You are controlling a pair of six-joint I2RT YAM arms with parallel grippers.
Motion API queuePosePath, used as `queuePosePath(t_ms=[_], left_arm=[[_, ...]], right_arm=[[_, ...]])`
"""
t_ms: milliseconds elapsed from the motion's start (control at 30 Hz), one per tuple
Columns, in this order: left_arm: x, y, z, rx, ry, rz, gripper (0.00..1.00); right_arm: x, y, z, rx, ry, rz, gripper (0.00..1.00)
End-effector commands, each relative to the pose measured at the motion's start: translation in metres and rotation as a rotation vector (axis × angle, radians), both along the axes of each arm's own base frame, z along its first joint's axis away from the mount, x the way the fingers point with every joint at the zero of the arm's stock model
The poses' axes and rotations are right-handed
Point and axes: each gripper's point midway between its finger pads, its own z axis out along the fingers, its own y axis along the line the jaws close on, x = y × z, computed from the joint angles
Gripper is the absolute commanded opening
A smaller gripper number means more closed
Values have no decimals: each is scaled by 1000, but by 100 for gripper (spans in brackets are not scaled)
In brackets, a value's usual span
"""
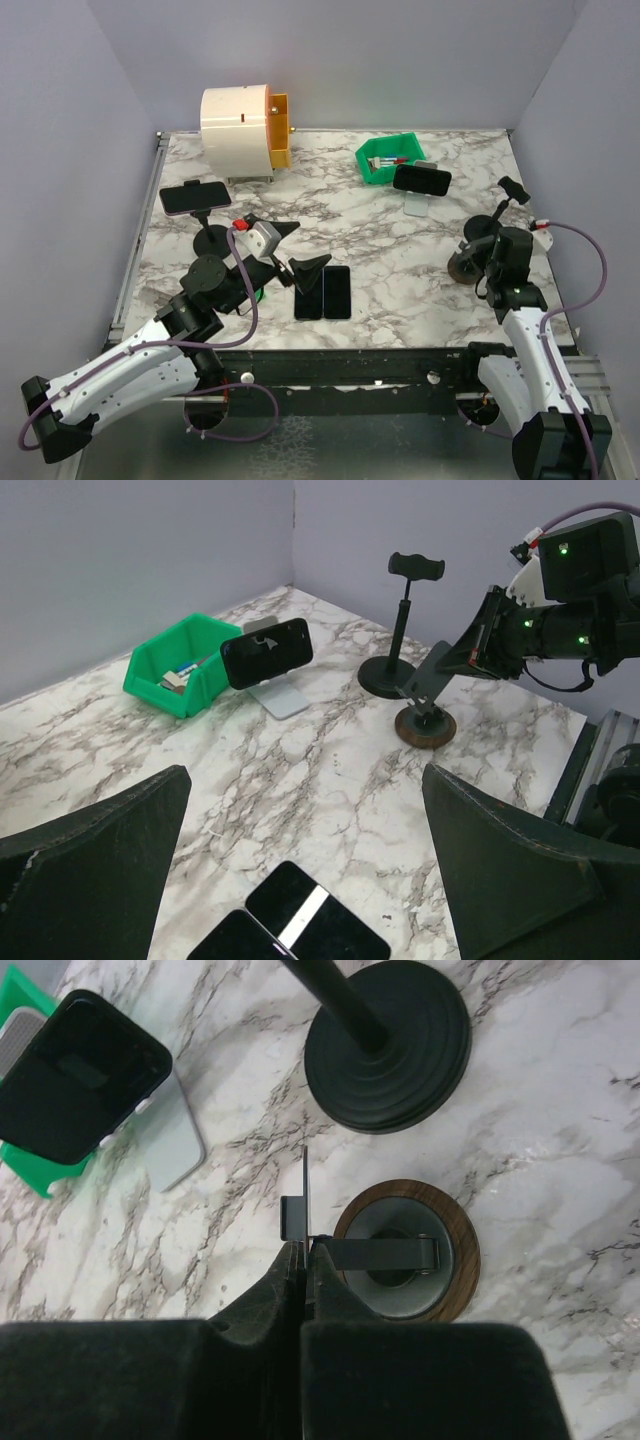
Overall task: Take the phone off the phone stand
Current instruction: Place the phone stand at the center of the board.
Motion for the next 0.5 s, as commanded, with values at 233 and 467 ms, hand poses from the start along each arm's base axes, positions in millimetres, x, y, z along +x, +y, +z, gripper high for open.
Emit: queuePosePath(t_ms=[233,467], left_arm=[[-10,-5,-1,-6,-2,-38,99],[-10,-7,-2,-2,0,-42,99]], right_arm=[[4,-32,-10,-37,-14,-170,1],[-1,-29,-20,-32,8,-162,44]])
